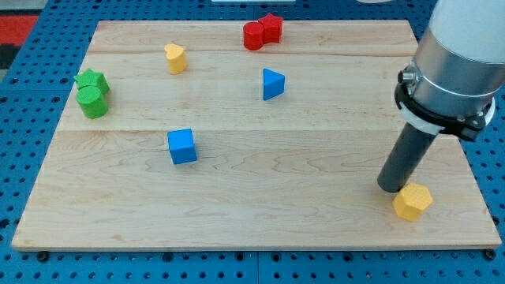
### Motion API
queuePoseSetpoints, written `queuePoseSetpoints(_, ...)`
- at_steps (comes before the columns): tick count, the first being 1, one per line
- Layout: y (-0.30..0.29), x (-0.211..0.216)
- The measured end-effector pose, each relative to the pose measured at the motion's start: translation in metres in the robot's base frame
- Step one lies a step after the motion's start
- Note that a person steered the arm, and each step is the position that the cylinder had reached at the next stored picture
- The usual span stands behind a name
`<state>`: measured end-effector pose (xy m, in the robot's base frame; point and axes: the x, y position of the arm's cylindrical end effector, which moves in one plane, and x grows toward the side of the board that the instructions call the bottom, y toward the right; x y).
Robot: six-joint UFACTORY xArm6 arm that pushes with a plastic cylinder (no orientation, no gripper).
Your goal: Push yellow heart to the right of blue cube
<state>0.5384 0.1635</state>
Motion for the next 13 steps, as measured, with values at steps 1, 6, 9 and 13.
queuePoseSetpoints(1, -0.065, -0.028)
queuePoseSetpoints(6, -0.358, -0.238)
queuePoseSetpoints(9, -0.315, -0.273)
queuePoseSetpoints(13, -0.241, -0.165)
